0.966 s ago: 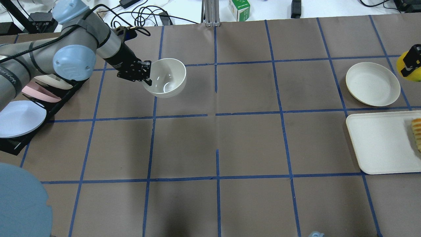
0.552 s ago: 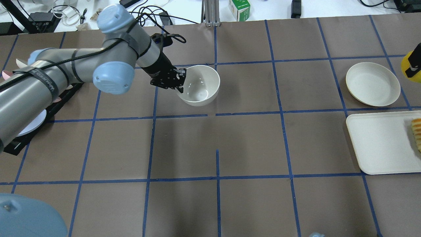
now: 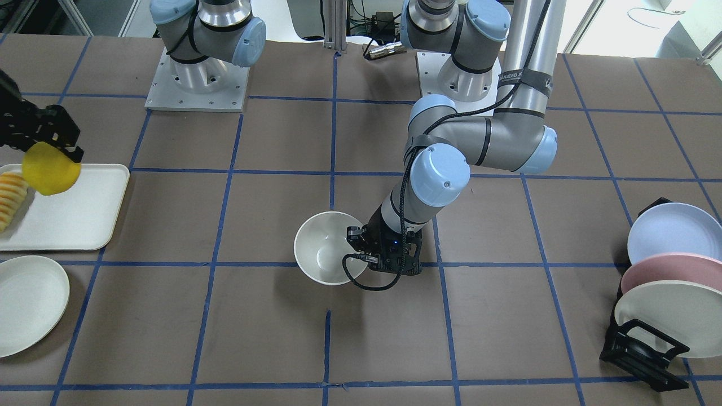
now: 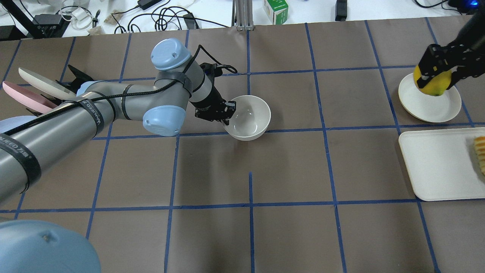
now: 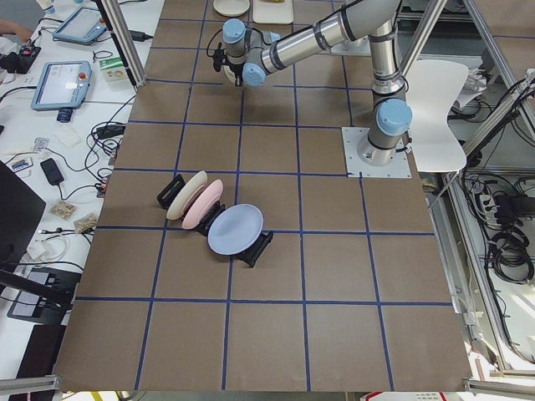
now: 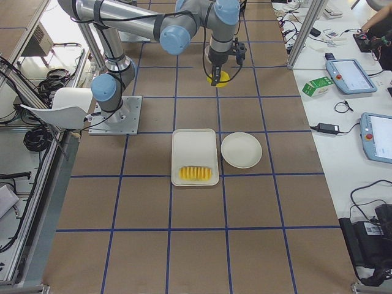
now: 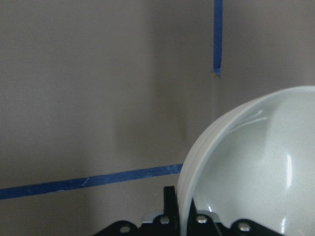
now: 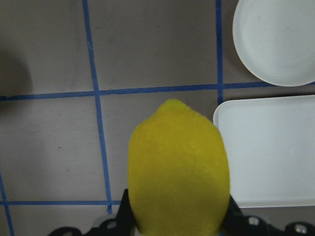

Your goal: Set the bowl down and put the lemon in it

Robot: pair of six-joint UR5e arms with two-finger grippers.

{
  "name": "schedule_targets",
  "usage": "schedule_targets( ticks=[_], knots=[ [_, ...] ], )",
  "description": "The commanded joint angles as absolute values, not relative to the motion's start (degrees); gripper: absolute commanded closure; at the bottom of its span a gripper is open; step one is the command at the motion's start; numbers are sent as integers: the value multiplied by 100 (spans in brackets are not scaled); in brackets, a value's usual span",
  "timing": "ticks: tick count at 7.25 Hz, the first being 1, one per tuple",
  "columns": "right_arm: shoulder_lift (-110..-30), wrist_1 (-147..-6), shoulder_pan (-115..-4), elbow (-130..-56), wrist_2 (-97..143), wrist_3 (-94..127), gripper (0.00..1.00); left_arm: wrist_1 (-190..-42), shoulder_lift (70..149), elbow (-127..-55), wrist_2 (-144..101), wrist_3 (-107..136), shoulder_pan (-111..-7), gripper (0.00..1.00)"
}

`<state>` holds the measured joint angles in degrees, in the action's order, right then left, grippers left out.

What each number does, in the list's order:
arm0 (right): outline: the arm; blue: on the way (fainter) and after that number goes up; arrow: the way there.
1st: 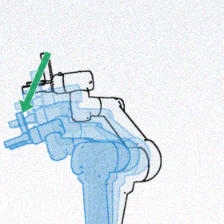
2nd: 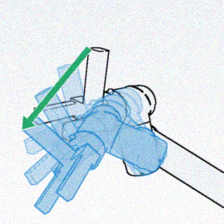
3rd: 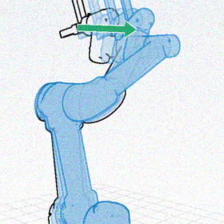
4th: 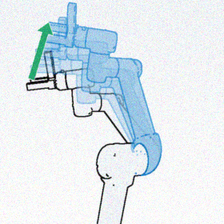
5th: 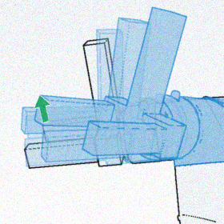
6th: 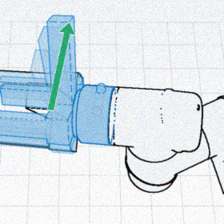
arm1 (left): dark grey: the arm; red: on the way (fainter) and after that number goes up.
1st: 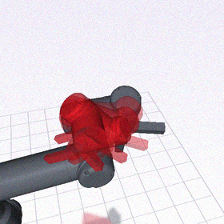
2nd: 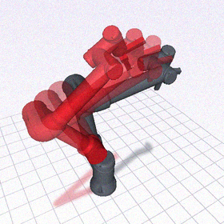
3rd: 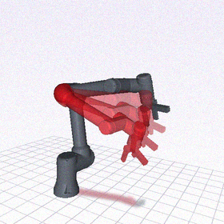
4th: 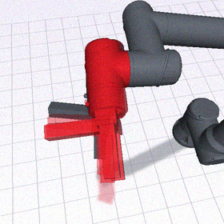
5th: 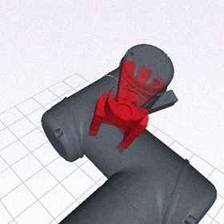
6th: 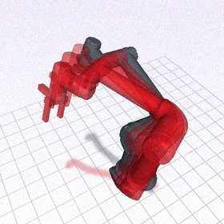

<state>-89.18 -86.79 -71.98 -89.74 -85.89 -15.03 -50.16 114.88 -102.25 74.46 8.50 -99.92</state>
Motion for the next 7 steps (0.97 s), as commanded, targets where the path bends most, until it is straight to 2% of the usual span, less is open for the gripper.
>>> schedule_targets(
  ticks=[1,2,3,4,7],
  knots=[
    [-8974,-8744,-8240,-8965,-8578,-443,65,-4685,11610,-10309,7462,844,-10002,100],
    [-8956,-8867,-8592,-8965,-8561,83,65,-4693,11593,-10336,7514,809,-10002,100],
    [-8930,-9060,-8900,-8974,-8595,497,65,-4693,11619,-10336,7871,809,-10002,59],
    [-8886,-9122,-9086,-8974,-8622,518,65,-4676,11602,-10353,7892,861,-10019,1],
    [-8877,-9132,-9114,-9009,-8552,519,65,-5243,11077,-9978,8328,774,-9906,0]
  ],
)
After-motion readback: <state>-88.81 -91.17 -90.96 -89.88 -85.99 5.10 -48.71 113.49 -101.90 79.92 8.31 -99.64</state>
